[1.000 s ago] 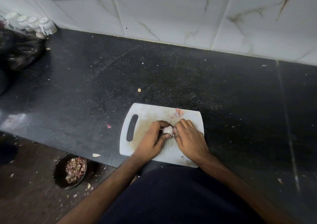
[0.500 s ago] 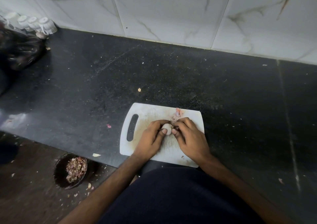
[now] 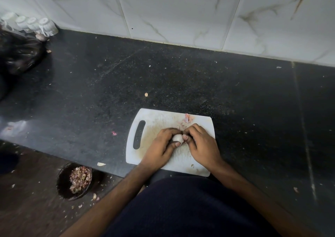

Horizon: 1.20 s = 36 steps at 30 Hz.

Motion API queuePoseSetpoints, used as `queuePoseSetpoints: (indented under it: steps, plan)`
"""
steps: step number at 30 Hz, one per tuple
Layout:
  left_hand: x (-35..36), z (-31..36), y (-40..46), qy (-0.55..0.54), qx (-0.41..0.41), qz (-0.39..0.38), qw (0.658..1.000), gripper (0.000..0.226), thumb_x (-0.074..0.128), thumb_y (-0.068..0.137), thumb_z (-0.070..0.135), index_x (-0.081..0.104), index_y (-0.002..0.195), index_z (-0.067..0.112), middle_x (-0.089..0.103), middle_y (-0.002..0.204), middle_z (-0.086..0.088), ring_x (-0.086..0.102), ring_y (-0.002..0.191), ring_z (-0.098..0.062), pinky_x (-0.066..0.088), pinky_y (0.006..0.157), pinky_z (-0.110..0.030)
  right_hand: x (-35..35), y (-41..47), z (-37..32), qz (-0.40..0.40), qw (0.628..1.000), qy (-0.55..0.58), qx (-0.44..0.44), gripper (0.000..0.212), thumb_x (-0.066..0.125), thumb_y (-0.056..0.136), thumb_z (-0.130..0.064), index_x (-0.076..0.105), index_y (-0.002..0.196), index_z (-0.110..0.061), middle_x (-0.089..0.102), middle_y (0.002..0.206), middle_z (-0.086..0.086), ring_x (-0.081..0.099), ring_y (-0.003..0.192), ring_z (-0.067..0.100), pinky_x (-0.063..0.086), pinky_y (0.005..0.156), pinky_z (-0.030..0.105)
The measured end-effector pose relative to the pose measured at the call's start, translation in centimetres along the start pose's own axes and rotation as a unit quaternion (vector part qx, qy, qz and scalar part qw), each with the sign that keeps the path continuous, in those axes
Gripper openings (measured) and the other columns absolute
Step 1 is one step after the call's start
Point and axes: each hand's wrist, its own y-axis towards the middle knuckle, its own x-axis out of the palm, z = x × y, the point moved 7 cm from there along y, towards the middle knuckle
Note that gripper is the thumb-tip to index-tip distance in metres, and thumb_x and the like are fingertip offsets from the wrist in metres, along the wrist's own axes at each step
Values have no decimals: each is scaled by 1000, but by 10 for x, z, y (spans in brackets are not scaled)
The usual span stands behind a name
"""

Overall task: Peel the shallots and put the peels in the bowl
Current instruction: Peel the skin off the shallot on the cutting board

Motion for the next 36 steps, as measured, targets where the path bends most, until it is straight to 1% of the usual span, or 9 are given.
queuePoseSetpoints:
  steps: [2,6,10,13,17,24,28,31,36]
  plan:
    - [0,0,0,4,2,-2,1000,32,64,100,17,62,132,15,63,130,6,56,126,-10,46,107,-27,0,0,-3,-9,1000,-24,-17,22,45,102,-38,59,101,-21,57,103,-12,55,95,9,49,68,30]
    - [1,-2,0,3,-17,4,1000,31,62,100,19,62,132,17,62,129,10,55,125,-8,46,106,-29,2,-1,-6,-33,997,-52,-38,4,56,98,-19,53,100,-22,54,101,-10,55,93,13,47,67,32]
    - [-2,-2,2,-2,-31,13,999,30,60,100,22,61,131,19,61,127,16,56,124,-5,47,106,-30,0,-5,3,-8,999,29,-14,7,56,98,-11,55,101,-17,57,101,-9,56,92,12,52,73,38]
    - [-3,-1,2,-5,-33,14,999,30,60,101,20,60,131,19,63,128,11,57,123,-8,48,105,-32,-6,-3,12,29,993,114,30,7,53,103,-16,59,103,-14,58,102,-7,59,93,11,52,78,37]
    - [-3,-3,1,-15,-40,18,999,31,62,100,18,61,131,20,62,128,14,58,123,-7,49,105,-34,-5,-1,7,18,994,107,28,15,53,104,-22,66,111,-19,63,107,-10,62,98,5,53,83,30]
    - [-5,-3,0,-43,-41,25,998,34,69,96,17,58,128,28,67,130,4,63,124,-15,52,105,-44,-3,2,5,3,997,72,41,8,60,98,-33,62,97,-26,62,94,-14,61,84,5,53,71,36]
    - [-2,-7,0,-50,-52,8,997,32,69,97,15,60,128,16,67,131,4,64,125,-14,52,106,-45,-4,5,2,-18,999,35,8,9,56,100,-29,59,96,-22,60,94,-14,58,84,7,50,67,35]
    - [0,-7,0,-43,-51,1,998,34,68,97,17,59,130,19,68,127,4,65,121,-16,53,103,-45,-2,6,-1,-33,999,-11,-7,6,51,101,-20,55,99,-16,58,98,-8,57,90,14,49,70,36]
    - [1,-7,0,-42,-56,0,998,35,69,97,14,57,130,17,66,127,2,64,120,-15,52,104,-42,-8,8,15,23,993,89,74,17,45,106,-20,55,102,-7,57,97,-3,57,87,16,51,78,43]
